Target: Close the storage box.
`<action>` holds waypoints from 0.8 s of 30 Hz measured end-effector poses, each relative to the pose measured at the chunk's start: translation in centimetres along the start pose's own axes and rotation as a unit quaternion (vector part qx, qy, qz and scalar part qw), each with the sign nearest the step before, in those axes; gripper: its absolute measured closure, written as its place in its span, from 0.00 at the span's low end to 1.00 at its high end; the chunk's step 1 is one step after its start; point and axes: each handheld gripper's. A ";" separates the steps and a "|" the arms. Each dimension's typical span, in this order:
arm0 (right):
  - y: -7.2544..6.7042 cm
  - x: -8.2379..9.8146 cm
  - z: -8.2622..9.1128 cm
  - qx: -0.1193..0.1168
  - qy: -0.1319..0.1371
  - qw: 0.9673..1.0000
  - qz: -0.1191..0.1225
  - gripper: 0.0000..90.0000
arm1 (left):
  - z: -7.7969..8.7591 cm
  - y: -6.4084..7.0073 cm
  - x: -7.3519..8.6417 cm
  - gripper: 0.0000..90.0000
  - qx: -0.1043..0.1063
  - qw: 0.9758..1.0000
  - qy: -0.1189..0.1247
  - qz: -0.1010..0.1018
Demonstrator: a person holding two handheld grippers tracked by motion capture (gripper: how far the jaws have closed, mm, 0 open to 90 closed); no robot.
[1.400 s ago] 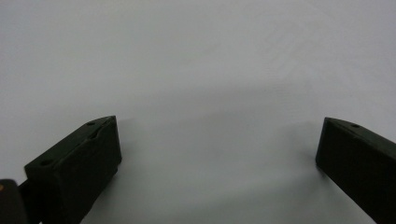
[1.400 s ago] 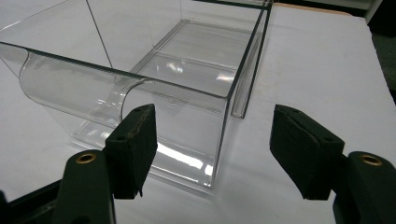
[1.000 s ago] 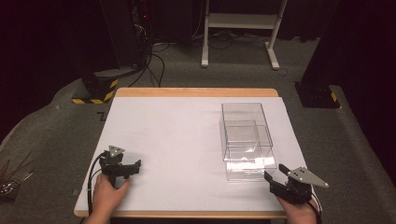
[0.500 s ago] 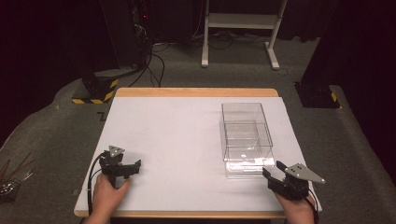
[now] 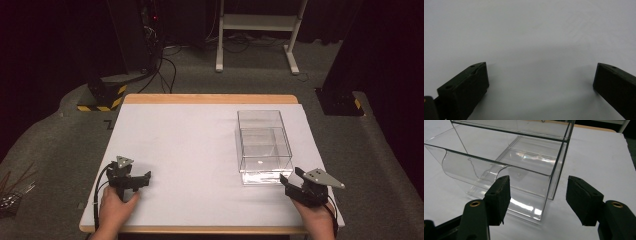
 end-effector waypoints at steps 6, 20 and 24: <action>0.2 -0.4 -0.6 0.005 -0.001 1.000 -0.002 0.39 | 0.0 0.0 0.0 0.00 0.000 1.000 0.000 0.000; 0.6 -0.7 -1.7 0.012 -0.007 1.000 -0.009 0.34 | 0.0 0.0 0.0 0.00 0.000 1.000 0.000 0.000; 0.7 -0.8 -2.0 0.015 -0.006 1.000 -0.009 0.33 | 0.0 0.0 0.0 0.00 0.000 1.000 0.000 0.000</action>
Point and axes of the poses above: each handheld gripper's, and its own axes: z roughly backward along the jaws, x roughly out of its underside, y roughly to its right, and after that the axes turned 1 degree about x, right-handed
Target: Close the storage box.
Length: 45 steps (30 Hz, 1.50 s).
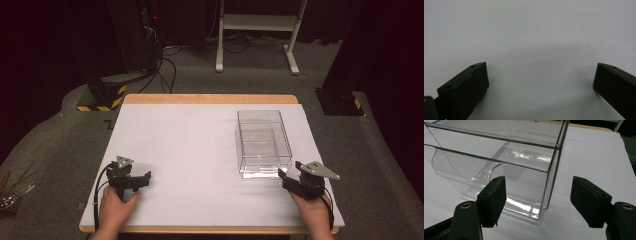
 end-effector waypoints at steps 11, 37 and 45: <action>0.2 -0.6 -1.0 0.006 -0.001 1.000 -0.004 0.32 | 0.0 0.0 0.0 0.00 0.000 1.000 0.001 0.001; 0.7 -1.8 -3.0 0.019 0.002 1.000 -0.011 0.32 | 0.0 0.0 0.0 0.00 0.000 1.000 0.000 0.000; 0.9 -2.1 -3.6 0.021 0.003 1.000 -0.018 0.32 | 0.0 0.0 0.0 0.00 0.000 1.000 0.000 0.000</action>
Point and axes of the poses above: each handheld gripper's, and its own axes: z roughly backward along the jaws, x roughly out of its underside, y roughly to its right, and after that the axes turned 1 degree about x, right-handed
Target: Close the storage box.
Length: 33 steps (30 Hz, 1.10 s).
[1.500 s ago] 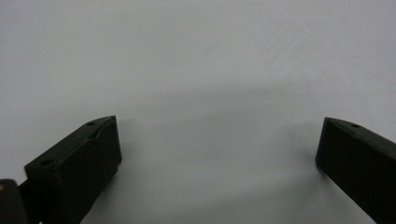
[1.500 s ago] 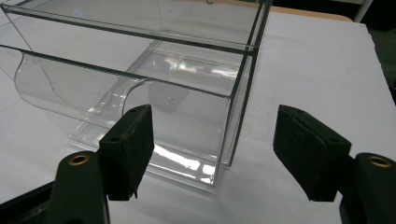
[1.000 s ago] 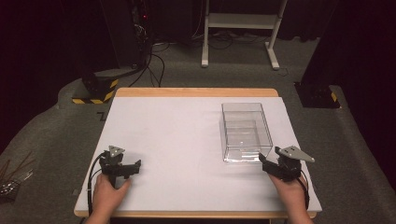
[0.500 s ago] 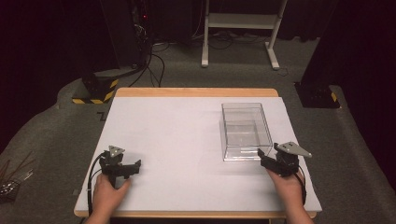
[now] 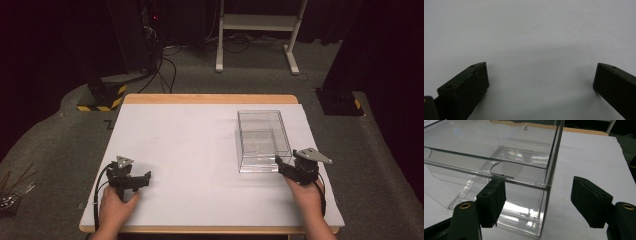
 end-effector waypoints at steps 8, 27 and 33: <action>0.1 -0.1 -0.2 -0.004 0.000 1.000 -0.004 0.30 | 0.0 0.0 0.0 0.00 0.000 1.000 0.000 0.000; 0.3 1.5 1.8 -0.015 -0.002 1.000 -0.004 0.33 | 0.0 0.0 0.0 0.00 0.000 1.000 0.000 0.001; 0.6 2.5 2.3 -0.010 -0.010 1.000 -0.004 0.33 | 0.0 0.0 0.0 0.00 0.000 1.000 0.000 0.001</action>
Point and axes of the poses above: each handheld gripper's, and its own axes: z roughly backward along the jaws, x roughly out of its underside, y roughly to its right, and after that the axes turned 1 degree about x, right-handed
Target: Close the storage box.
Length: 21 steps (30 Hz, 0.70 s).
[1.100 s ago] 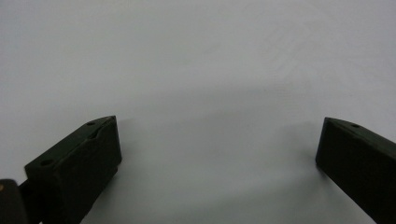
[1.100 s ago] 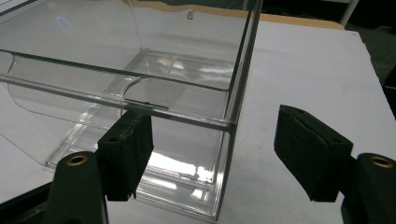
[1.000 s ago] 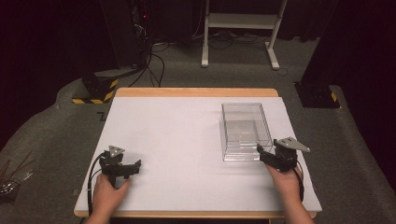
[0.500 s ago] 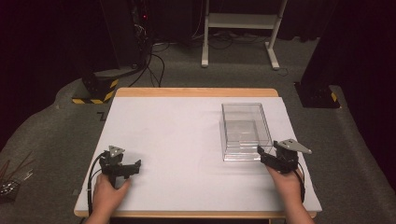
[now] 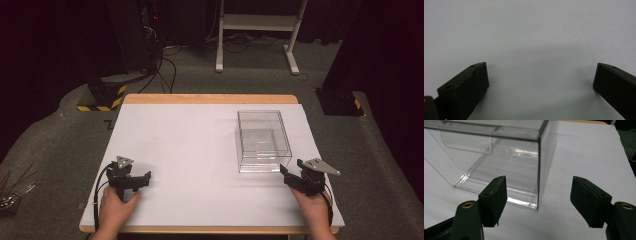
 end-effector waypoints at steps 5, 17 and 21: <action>0.6 1.6 0.4 0.008 -0.015 1.000 -0.001 0.33 | 0.0 0.0 0.0 0.00 0.000 1.000 0.000 0.000; 1.3 4.4 1.1 0.025 -0.048 0.998 0.020 0.34 | 0.0 0.0 0.0 0.00 0.000 1.000 0.000 0.000; 0.8 4.6 0.8 0.033 -0.059 0.997 0.034 0.34 | 0.0 0.0 0.0 0.00 0.000 1.000 0.000 0.000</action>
Point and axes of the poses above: each handheld gripper's, and its own axes: z roughly backward along the jaws, x roughly out of its underside, y roughly to its right, and after that the axes turned 1 degree about x, right-handed
